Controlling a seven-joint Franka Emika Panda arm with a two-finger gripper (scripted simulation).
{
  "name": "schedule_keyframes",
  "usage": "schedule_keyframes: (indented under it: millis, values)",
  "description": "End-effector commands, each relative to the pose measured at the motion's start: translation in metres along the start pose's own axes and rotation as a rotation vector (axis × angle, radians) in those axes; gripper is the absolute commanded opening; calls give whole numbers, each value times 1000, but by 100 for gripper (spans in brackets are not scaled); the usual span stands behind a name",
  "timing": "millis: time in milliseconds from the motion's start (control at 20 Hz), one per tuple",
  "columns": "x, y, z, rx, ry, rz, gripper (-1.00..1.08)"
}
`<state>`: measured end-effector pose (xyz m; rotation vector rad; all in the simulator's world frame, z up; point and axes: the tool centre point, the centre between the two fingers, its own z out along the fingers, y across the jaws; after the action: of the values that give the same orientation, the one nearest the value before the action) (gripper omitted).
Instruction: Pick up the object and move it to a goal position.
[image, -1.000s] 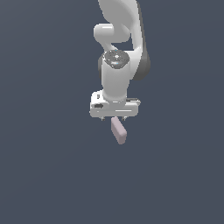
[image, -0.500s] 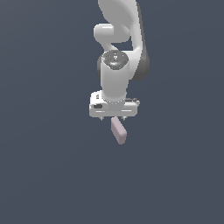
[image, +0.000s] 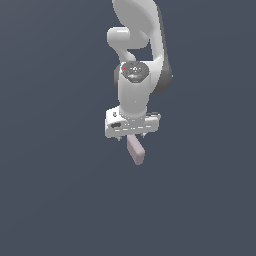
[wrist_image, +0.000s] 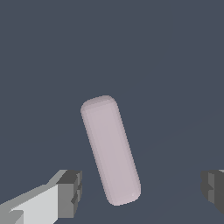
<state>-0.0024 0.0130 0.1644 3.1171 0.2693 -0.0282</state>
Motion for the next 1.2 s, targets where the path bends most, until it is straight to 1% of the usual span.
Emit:
schedule_keyframes:
  millis: [0,300,550,800,1150]
  values:
    - [1,-4,4,2,3,-56,100]
    - [3,-13,12,5,13,-190,100]
    - [4,-18,17,7,18,-258,100]
    - [4,-20,18,8,20,-286,100]
    - [4,-20,27,8,20,-283,100]
